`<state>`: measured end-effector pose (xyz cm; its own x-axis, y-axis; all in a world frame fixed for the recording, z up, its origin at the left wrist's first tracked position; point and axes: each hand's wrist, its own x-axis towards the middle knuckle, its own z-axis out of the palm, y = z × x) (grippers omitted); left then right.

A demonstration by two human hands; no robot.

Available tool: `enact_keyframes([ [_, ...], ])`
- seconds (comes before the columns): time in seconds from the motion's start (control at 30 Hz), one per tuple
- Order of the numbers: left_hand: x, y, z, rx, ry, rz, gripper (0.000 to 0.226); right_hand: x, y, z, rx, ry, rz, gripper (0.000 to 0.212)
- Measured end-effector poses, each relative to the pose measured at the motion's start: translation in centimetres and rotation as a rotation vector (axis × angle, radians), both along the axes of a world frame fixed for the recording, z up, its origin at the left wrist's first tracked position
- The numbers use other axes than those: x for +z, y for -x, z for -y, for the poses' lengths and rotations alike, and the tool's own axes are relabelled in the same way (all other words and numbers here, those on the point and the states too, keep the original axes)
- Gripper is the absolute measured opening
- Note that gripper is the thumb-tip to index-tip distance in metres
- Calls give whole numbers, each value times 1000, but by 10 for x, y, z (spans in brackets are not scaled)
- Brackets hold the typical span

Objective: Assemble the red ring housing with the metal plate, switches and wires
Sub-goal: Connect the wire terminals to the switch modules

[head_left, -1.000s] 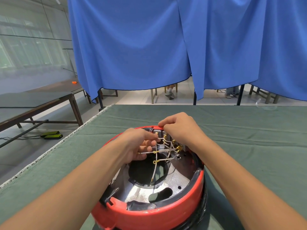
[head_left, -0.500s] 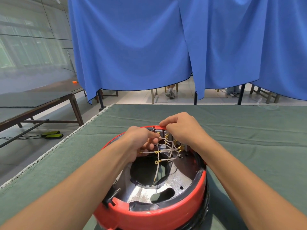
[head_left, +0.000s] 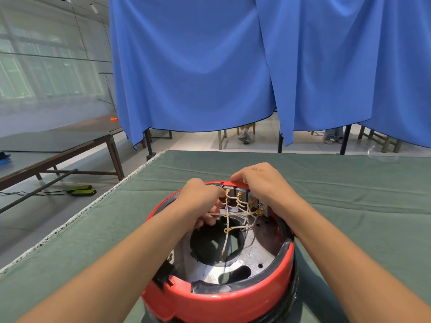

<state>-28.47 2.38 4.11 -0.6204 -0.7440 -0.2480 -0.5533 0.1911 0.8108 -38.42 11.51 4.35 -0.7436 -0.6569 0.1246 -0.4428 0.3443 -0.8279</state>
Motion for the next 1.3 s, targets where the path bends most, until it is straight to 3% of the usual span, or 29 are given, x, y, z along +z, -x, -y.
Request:
enact_keyframes([
  [0.07,3,-2,-5,-10,199,50,22,0,0,0,-1,13,16,30],
  [0.13,4,-3,-14,2,591,108,16,0,-1,-1,2,10,19,31],
  [0.2,4,-5,-28,-11,889,49,13,0,-2,-2,3,-6,8,30],
  [0.4,-8,1,-43,-148,1320,145,22,-1,-3,-4,8,-10,-7,27],
  [0.57,-14,3,-35,-142,1163,175,28,0,-2,-2,-8,28,22,30],
  [0.8,-12,8,-27,-126,837,30,20,0,-3,-3,-20,21,4,28],
  [1.3,-3,2,-24,-104,618,-54,13,-2,-2,-1,-24,7,-30,28],
])
